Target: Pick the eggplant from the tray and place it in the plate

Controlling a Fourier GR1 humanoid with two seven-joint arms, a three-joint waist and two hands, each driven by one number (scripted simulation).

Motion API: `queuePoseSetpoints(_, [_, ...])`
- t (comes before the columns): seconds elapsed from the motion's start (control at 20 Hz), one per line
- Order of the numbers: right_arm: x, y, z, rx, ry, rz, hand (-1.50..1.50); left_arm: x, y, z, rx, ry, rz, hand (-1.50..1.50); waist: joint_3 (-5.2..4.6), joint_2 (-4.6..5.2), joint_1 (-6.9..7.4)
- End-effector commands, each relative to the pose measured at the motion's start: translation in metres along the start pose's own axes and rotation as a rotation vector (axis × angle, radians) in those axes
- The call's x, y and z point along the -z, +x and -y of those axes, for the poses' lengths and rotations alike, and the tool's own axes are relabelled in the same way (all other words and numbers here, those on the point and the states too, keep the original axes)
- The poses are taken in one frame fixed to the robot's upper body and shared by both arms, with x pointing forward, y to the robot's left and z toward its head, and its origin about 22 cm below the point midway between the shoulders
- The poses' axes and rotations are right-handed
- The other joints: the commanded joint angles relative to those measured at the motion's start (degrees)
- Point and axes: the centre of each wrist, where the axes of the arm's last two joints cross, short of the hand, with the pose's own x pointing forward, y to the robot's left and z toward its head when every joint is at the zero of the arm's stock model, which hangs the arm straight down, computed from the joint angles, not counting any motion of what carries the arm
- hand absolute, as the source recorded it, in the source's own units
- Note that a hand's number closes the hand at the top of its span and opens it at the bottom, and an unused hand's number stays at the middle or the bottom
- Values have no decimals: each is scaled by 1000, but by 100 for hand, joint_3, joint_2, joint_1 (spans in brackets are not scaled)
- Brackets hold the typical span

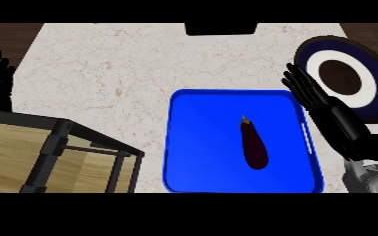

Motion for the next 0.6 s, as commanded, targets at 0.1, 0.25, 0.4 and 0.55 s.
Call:
queuePoseSetpoints(0.1, [37, -23, -58, 47, -151, -163, 150, -26, -28, 38, -42, -233, 23, 0, -132, 36, 211])
queuePoseSetpoints(0.25, [52, -42, -86, 90, -280, -343, 150, -48, -38, 65, -63, -423, 38, 0, -161, 107, 323])
queuePoseSetpoints(0.4, [33, -43, -36, -363, -519, -214, -150, -48, -46, 60, -73, -431, -51, 0, -172, 21, 24])
queuePoseSetpoints(0.55, [39, -72, -105, -359, -586, -168, -150, -54, -59, 58, -87, -469, -31, 0, -138, 51, 178])
